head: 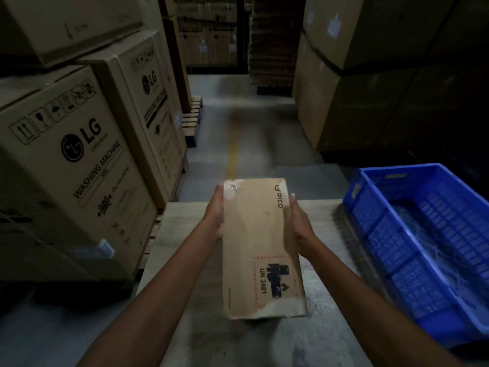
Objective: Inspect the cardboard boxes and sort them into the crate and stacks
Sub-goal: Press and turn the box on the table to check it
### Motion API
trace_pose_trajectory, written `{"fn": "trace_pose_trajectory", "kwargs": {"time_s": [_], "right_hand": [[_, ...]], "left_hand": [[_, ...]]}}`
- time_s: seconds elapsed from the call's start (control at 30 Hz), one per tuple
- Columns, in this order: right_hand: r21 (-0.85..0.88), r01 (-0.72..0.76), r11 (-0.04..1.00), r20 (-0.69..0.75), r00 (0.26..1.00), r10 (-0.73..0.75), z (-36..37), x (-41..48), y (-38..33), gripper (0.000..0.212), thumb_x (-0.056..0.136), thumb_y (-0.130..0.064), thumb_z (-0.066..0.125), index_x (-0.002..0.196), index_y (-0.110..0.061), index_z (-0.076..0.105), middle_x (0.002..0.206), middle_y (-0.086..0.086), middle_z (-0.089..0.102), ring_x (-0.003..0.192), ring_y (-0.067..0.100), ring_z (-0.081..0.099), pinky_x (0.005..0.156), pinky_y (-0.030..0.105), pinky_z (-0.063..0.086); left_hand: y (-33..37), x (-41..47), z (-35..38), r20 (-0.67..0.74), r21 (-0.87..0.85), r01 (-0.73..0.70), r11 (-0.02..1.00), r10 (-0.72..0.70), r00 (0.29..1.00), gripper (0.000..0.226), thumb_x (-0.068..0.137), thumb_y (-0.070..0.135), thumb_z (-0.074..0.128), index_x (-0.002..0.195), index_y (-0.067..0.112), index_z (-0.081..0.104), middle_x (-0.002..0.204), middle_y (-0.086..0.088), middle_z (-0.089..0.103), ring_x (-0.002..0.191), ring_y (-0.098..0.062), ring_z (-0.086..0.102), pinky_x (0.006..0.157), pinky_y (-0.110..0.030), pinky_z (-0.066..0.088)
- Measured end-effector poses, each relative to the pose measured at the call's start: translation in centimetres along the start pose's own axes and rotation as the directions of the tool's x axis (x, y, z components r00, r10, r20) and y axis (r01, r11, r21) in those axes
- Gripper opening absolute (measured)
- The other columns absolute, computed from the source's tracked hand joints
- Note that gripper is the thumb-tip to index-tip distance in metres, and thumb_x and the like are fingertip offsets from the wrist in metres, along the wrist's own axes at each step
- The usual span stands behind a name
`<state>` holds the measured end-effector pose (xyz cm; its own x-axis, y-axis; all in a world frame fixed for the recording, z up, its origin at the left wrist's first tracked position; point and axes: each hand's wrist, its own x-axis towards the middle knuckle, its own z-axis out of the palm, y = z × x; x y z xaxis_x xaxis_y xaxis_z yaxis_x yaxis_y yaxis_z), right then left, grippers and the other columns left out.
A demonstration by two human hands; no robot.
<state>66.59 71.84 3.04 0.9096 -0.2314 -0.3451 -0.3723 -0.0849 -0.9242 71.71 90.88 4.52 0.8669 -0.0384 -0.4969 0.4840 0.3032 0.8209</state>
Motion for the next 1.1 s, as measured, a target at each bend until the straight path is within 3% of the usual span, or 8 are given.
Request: {"fn": "trace_pose_trajectory", "kwargs": {"time_s": [0.13,0.23,0.4,0.6,0.7,0.9,1.0,1.1], "right_hand": [[0.223,0.072,0.972,-0.037,0.997,-0.065,-1.0,-2.7,-2.9,0.065,0.102,-0.066,0.025,0.107,-0.018,0.069,0.097,0.007,0.074,0.089,0.023,0.070,0.076,0.041,0.057],[0.308,0.102,0.946,-0.029,0.995,-0.098,-1.3,-4.1,-2.7,0.050,0.103,-0.060,0.031,0.108,-0.023,0.065,0.109,0.005,0.069,0.100,0.022,0.065,0.072,0.033,0.049],[0.339,0.146,0.929,-0.049,0.989,-0.138,-1.0,-6.3,1.4,0.060,0.091,-0.064,0.044,0.120,-0.014,0.062,0.119,0.009,0.070,0.112,0.027,0.066,0.092,0.049,0.054],[0.262,0.142,0.954,-0.066,0.989,-0.129,-2.8,-8.1,4.8,0.040,0.106,-0.041,0.039,0.114,-0.008,0.061,0.111,0.008,0.071,0.107,0.027,0.067,0.079,0.038,0.054],[0.177,0.050,0.983,-0.007,0.999,-0.050,-3.3,-7.8,4.5,0.052,0.105,-0.051,0.032,0.115,-0.011,0.063,0.111,0.008,0.070,0.103,0.026,0.068,0.077,0.037,0.052],[0.116,-0.156,0.981,0.002,0.988,0.157,-3.0,-5.3,2.1,0.057,0.102,-0.063,0.031,0.133,-0.021,0.056,0.124,0.011,0.064,0.113,0.031,0.062,0.096,0.051,0.050],[0.093,-0.211,0.973,0.179,0.965,0.192,-2.1,-4.4,0.9,0.050,0.097,-0.065,0.044,0.108,-0.021,0.066,0.106,0.014,0.071,0.096,0.031,0.070,0.094,0.052,0.055],[0.117,-0.103,0.988,0.196,0.978,0.079,-1.2,-5.1,-0.4,0.037,0.103,-0.049,0.046,0.103,-0.016,0.063,0.086,0.009,0.072,0.076,0.024,0.072,0.077,0.042,0.059]], "left_hand": [[2.4,-3.2,-0.3,0.019,-0.142,-0.044,0.989,0.047,0.999,0.079,0.096,0.069,0.035,0.139,0.007,0.056,0.141,-0.027,0.039,0.090,-0.040,0.066,0.048,-0.023,0.049],[1.9,-4.9,-0.6,0.106,-0.196,-0.051,0.979,0.073,0.992,0.076,0.094,0.067,0.042,0.129,0.004,0.064,0.127,-0.030,0.061,0.092,-0.033,0.065,0.072,-0.033,0.054],[-3.0,-7.2,-1.6,0.017,-0.127,-0.165,0.978,0.168,0.986,0.048,0.098,0.045,0.051,0.132,0.012,0.056,0.120,-0.019,0.069,0.101,-0.034,0.070,0.071,-0.039,0.059],[-6.6,-10.3,-2.5,0.004,0.031,-0.259,0.965,0.259,0.966,0.026,0.102,0.024,0.048,0.127,0.017,0.050,0.118,-0.013,0.066,0.098,-0.026,0.068,0.067,-0.033,0.058],[-7.1,-10.3,-3.1,-0.007,0.059,-0.220,0.974,0.221,0.975,0.031,0.100,0.024,0.049,0.129,0.013,0.049,0.120,-0.015,0.065,0.101,-0.026,0.067,0.074,-0.036,0.058],[-4.5,-6.0,-4.0,-0.185,0.056,0.088,0.995,-0.076,0.980,0.071,0.086,0.075,0.043,0.135,0.024,0.052,0.138,-0.015,0.051,0.125,-0.039,0.049,0.106,-0.063,0.038],[-2.6,-5.1,-3.0,-0.033,0.060,0.207,0.977,-0.205,0.978,0.063,0.093,0.066,0.042,0.129,0.016,0.056,0.129,-0.019,0.060,0.113,-0.040,0.060,0.099,-0.057,0.047],[-1.6,-6.5,-1.7,0.165,0.086,0.112,0.990,-0.125,0.978,0.039,0.103,0.040,0.042,0.098,0.012,0.069,0.094,-0.011,0.074,0.080,-0.028,0.071,0.074,-0.037,0.058]]}}
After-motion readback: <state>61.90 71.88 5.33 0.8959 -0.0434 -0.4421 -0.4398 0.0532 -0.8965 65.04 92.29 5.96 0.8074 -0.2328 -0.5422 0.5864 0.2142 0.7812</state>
